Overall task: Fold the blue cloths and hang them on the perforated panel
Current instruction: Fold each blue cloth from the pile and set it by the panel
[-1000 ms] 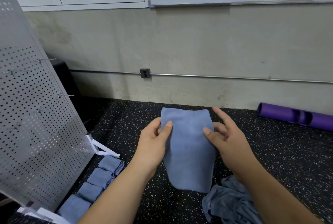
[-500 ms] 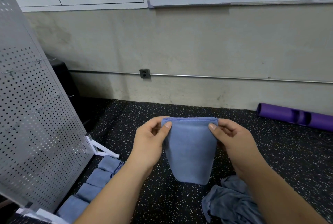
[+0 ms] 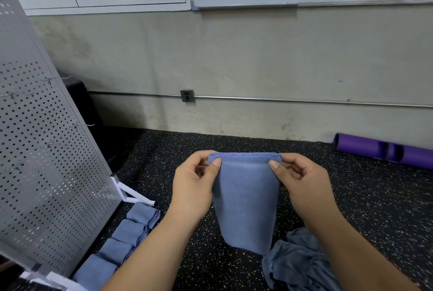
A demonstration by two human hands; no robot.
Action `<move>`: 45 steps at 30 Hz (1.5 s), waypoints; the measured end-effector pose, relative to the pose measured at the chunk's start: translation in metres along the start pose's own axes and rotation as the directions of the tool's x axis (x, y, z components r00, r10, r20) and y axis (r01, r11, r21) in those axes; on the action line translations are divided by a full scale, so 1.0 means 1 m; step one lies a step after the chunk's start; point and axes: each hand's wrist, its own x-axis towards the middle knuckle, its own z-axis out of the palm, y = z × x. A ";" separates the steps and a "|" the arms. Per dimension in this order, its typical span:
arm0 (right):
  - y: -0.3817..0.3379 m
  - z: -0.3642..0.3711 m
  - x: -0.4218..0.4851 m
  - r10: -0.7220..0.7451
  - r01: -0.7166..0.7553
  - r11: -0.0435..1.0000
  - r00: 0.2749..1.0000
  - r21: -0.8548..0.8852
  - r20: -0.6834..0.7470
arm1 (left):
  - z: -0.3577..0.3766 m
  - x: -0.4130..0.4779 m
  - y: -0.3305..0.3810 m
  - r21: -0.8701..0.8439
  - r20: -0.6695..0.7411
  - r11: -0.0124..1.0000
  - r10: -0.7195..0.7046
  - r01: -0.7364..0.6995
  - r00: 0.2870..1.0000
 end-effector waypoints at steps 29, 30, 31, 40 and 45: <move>0.033 -0.007 -0.003 0.098 0.302 0.715 0.850 -0.631 0.518 | -0.044 0.013 0.014 0.135 0.037 0.974 0.178 -0.181 0.983; 0.030 -0.011 -0.001 0.109 0.288 0.713 0.855 -0.640 0.507 | -0.048 0.016 0.013 0.111 -0.002 0.980 0.169 -0.167 0.986; 0.028 -0.015 0.001 0.119 0.274 0.713 0.860 -0.646 0.496 | -0.052 0.019 0.010 0.090 -0.042 0.984 0.157 -0.152 0.987; 0.003 -0.028 0.001 -0.036 0.252 0.808 0.924 -0.533 0.381 | -0.069 0.035 -0.010 -0.098 -0.252 0.995 -0.009 -0.016 0.968; 0.001 -0.028 0.000 -0.113 0.312 0.812 0.913 -0.493 0.392 | -0.071 0.039 -0.010 -0.153 -0.326 0.988 -0.031 -0.020 0.945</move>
